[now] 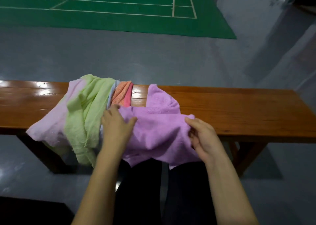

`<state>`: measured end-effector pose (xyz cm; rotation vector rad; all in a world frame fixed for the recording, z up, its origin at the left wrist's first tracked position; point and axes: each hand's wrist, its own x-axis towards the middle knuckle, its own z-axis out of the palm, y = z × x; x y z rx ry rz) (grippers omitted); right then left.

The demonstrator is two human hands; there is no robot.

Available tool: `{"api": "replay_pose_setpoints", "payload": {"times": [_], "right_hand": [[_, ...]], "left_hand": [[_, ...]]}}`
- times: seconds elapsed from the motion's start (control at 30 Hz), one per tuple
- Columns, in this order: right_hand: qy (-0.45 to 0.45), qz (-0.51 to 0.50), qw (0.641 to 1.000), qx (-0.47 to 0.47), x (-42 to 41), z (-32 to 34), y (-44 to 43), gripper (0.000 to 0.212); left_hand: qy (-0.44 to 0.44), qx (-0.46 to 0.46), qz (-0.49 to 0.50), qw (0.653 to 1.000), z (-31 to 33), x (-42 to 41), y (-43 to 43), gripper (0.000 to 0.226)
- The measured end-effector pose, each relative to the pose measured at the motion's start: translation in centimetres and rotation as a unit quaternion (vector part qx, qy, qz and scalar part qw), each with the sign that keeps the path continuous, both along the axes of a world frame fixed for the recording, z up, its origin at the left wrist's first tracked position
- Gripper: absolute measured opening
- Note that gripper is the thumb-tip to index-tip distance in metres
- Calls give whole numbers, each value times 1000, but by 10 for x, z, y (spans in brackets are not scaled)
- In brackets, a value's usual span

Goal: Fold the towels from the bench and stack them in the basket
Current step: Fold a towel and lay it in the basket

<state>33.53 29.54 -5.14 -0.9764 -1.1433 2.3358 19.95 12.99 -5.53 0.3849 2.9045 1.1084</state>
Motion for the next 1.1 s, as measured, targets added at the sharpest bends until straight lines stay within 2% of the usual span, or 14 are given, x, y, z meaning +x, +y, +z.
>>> {"api": "replay_pose_setpoints", "payload": {"times": [0.03, 0.1, 0.13, 0.2, 0.27, 0.33, 0.4, 0.47, 0.53, 0.63, 0.8, 0.97, 1.03, 1.1], "right_hand": [[-3, 21, 1000, 1, -5, -1, -7, 17], [8, 55, 998, -8, -11, -1, -21, 15], [24, 64, 997, -21, -14, 1, -26, 11], [73, 73, 994, -33, -16, 3, -31, 6], [90, 97, 991, -17, -14, 3, -32, 25], [63, 103, 991, 56, -11, 2, -30, 31], [19, 65, 975, 213, -9, -3, -24, 12], [29, 58, 939, 337, -9, -3, -21, 24], [67, 116, 917, 376, -14, -2, -23, 32], [45, 197, 919, 340, -23, 3, -32, 18], [-22, 196, 908, 369, -25, 7, -33, 6], [-50, 110, 894, 430, -21, 8, -21, 18], [-55, 89, 895, 433, -20, 9, -17, 19], [-67, 99, 888, 443, -20, 8, -18, 21]], "left_hand": [[18, 53, -32, 998, -1, 13, 6, 40], [-53, 161, -111, 979, 4, 43, 20, 18], [-102, 183, -150, 966, 5, 55, 28, 17], [-139, 190, -177, 956, 4, 68, 38, 27], [-122, 207, -167, 956, 1, 65, 39, 22], [-116, 227, -146, 956, -6, 56, 35, 6], [-147, 265, -120, 945, -9, 50, 29, 12], [-178, 288, -121, 933, -7, 50, 27, 16], [-183, 294, -149, 926, -3, 50, 26, 19], [-177, 303, -183, 918, 7, 47, 21, 18], [-156, 197, -203, 946, 12, 36, 3, 12], [-171, 131, -211, 953, 13, 27, -12, 16], [-168, 144, -213, 952, 15, 29, -13, 32], [-164, 184, -215, 945, 17, 33, -11, 38]]}}
